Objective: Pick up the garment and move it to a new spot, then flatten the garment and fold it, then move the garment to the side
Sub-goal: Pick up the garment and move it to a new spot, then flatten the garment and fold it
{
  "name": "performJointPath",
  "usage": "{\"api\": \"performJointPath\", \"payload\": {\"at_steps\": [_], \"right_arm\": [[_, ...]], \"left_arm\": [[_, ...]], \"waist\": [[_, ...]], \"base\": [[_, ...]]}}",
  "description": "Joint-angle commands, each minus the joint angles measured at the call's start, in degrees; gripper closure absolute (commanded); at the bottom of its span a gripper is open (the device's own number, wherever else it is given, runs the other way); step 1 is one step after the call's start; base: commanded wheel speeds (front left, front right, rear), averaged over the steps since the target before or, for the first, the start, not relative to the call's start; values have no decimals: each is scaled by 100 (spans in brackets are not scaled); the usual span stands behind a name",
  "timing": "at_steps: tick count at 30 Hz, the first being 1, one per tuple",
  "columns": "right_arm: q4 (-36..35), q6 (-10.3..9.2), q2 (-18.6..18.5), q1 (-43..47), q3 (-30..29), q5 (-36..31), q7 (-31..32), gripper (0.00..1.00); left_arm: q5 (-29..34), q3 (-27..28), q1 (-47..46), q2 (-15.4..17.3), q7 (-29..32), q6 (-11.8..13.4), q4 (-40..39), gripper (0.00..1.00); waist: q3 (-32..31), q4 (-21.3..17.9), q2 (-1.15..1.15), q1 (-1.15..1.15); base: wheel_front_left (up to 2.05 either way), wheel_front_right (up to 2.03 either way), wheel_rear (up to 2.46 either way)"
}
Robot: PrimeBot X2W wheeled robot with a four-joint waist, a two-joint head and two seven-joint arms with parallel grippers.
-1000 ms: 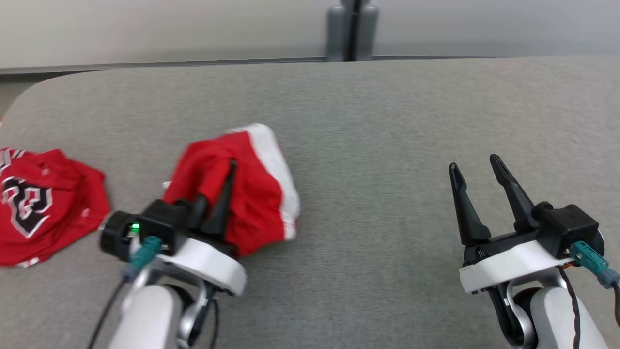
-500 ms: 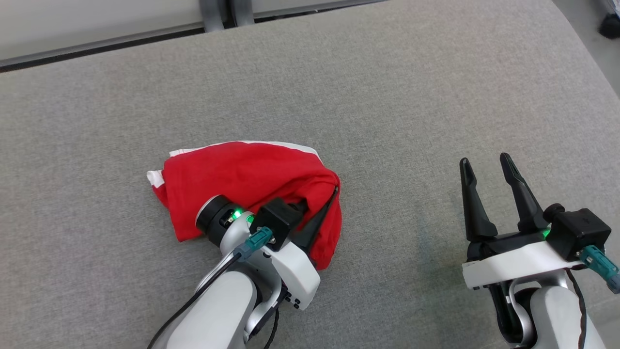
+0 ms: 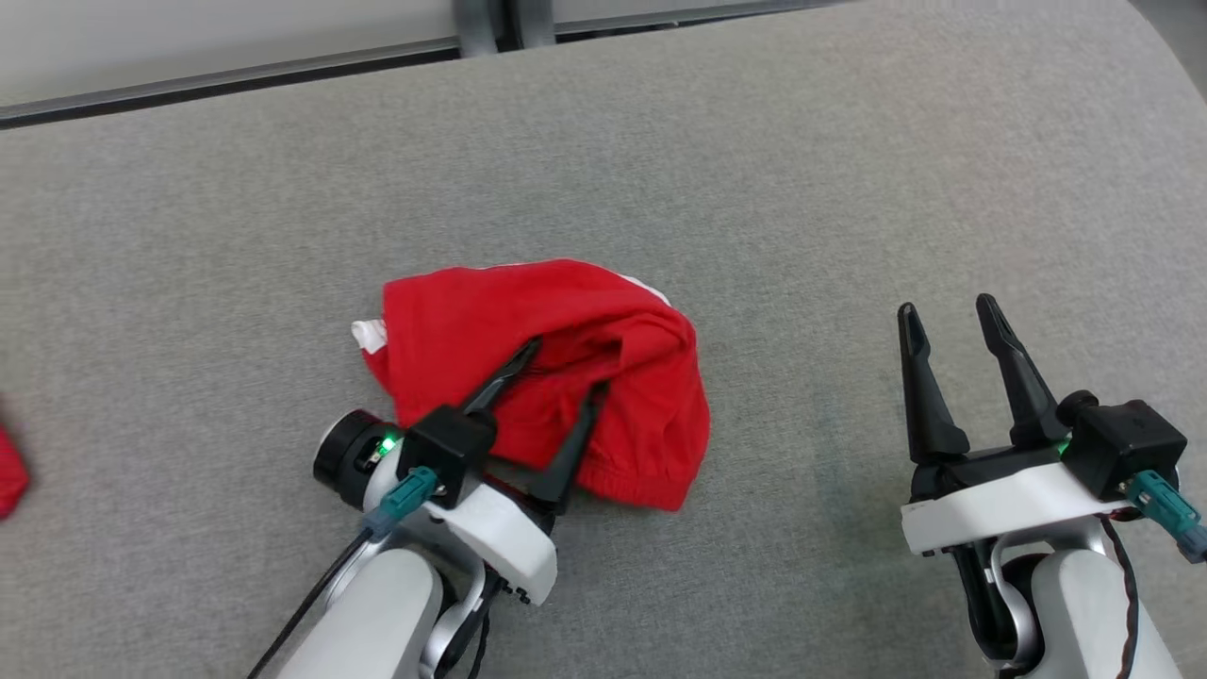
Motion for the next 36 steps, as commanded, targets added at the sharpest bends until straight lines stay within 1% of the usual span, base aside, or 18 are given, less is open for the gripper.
{"api": "performJointPath", "payload": {"at_steps": [1,7,10,14,17,22,27,36], "right_arm": [[-21,-2,-22,60,-47,-52,48,0],[-122,-2,-101,212,-92,-121,229,0],[-186,-2,-130,290,-103,-126,319,0],[-230,-2,-144,386,-109,-132,403,0],[-278,-2,-157,492,-105,-124,488,0],[-322,-2,-208,673,-84,-82,593,0],[-385,-2,-231,928,-132,-76,686,0],[-489,-2,-212,1309,-106,-63,842,0]], "left_arm": [[-122,158,173,55,-141,130,-70,0],[-438,728,570,162,-441,527,-188,0],[-564,1063,710,238,-585,686,-225,0],[-648,1387,830,363,-670,782,-269,0],[-693,1650,977,517,-707,790,-304,0],[-754,1913,1257,716,-722,692,-361,0],[-698,1886,1527,780,-722,653,-418,0],[-705,1793,1957,809,-605,764,-548,0]], "waist": [[-269,355,0,0],[-608,796,0,0],[-772,969,0,0],[-911,1085,0,0],[-1044,1152,0,0],[-1261,1167,0,0],[-1464,1150,0,0],[-1792,1077,0,0]], "base": [[0,0,0],[0,0,0],[0,0,0],[0,0,0],[0,0,0],[0,0,0],[0,0,0],[0,0,0]]}}
